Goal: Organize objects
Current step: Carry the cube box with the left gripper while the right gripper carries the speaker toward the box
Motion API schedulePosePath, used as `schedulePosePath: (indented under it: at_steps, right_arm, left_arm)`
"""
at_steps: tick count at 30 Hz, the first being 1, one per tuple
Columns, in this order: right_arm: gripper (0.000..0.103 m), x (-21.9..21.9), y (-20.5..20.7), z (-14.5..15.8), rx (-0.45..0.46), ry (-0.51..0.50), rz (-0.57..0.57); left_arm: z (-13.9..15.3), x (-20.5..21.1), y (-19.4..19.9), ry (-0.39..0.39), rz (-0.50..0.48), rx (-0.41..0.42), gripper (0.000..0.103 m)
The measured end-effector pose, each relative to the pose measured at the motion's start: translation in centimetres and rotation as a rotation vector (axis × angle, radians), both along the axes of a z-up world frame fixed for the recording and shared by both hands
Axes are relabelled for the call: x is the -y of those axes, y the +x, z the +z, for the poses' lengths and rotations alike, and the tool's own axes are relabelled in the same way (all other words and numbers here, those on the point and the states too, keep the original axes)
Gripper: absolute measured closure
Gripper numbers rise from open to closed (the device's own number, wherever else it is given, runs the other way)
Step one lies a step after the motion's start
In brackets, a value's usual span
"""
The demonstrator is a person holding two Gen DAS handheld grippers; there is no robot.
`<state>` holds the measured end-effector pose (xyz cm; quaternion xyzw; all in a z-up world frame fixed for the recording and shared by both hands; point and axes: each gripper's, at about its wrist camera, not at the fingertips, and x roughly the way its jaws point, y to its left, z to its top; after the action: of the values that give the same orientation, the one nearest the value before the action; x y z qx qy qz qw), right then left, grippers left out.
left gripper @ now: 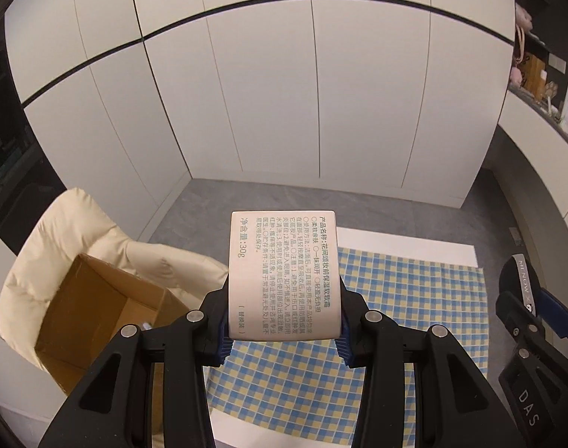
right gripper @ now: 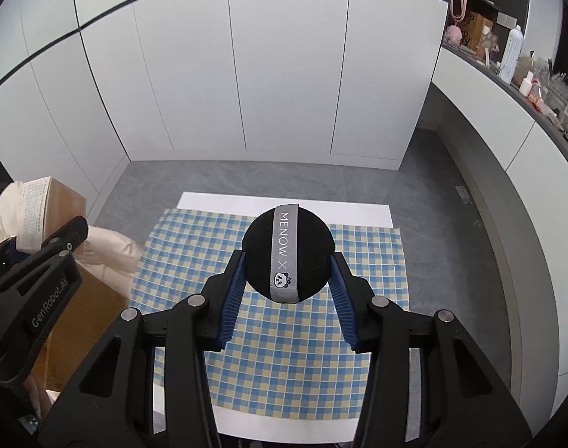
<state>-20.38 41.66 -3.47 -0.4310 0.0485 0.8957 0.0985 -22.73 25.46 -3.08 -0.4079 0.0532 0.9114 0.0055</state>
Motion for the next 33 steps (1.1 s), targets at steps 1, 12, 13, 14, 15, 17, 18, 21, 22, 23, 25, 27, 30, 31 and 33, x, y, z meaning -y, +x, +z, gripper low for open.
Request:
schedulePosePath:
  at_steps: [1, 12, 13, 14, 15, 17, 18, 21, 22, 23, 25, 27, 30, 31, 33]
  right_arm:
    - [0.057, 0.2, 0.2, 0.7, -0.005, -0.002, 0.001]
    - [0.057, 1.0, 2.9, 8.1, -0.083, 0.037, 0.006]
    - [0.057, 1.0, 3.2, 8.7, -0.088, 0.036, 0.008]
    - [0.057, 1.0, 3.4, 9.3, -0.094, 0.036, 0.009]
    - [0.057, 1.0, 3.6, 9.8, -0.1, 0.037, 0.006]
    - [0.057, 1.0, 4.3, 11.1, -0.115, 0.042, 0.0]
    - [0.057, 0.9, 4.6, 11.6, -0.122, 0.04, -0.004]
    - [0.056, 1.1, 5.5, 12.8, -0.136, 0.033, 0.001]
    - [0.056, 1.3, 5.7, 13.2, -0.144, 0.042, 0.002]
    - [0.056, 1.5, 6.0, 13.3, -0.147, 0.051, 0.004]
    - [0.056, 1.7, 6.2, 13.5, -0.152, 0.06, 0.004]
    - [0.056, 1.7, 6.4, 13.6, -0.148, 0.049, 0.01]
    - [0.056, 1.5, 6.9, 13.5, -0.144, 0.039, -0.004]
    - [0.056, 1.5, 7.0, 13.4, -0.142, 0.039, -0.006]
    - [0.056, 1.5, 7.1, 13.3, -0.138, 0.047, -0.01]
  left_arm:
    - [0.6, 0.2, 0.2, 0.008, -0.003, -0.003, 0.06]
    - [7.6, 1.0, 2.4, 0.04, -0.035, -0.06, 0.06]
    - [8.1, 1.0, 2.6, 0.042, -0.039, -0.065, 0.06]
    - [8.7, 0.8, 3.0, 0.04, -0.044, -0.072, 0.06]
    - [9.3, 0.7, 3.3, 0.038, -0.048, -0.077, 0.06]
    - [10.2, 0.6, 3.8, 0.038, -0.056, -0.086, 0.06]
    - [10.8, 0.5, 4.1, 0.037, -0.061, -0.092, 0.06]
    - [12.1, 0.4, 5.1, 0.04, -0.072, -0.116, 0.06]
    - [12.4, 0.3, 5.4, 0.037, -0.073, -0.12, 0.06]
    - [12.7, 0.2, 5.6, 0.037, -0.073, -0.12, 0.06]
    - [12.9, -0.1, 6.0, 0.033, -0.075, -0.11, 0.06]
    - [12.9, -0.3, 6.3, 0.02, -0.076, -0.101, 0.06]
    - [13.1, -0.4, 6.9, 0.017, -0.094, -0.106, 0.06]
    - [13.1, -0.3, 7.0, 0.015, -0.094, -0.109, 0.06]
    - [13.1, -0.1, 7.3, 0.017, -0.095, -0.113, 0.06]
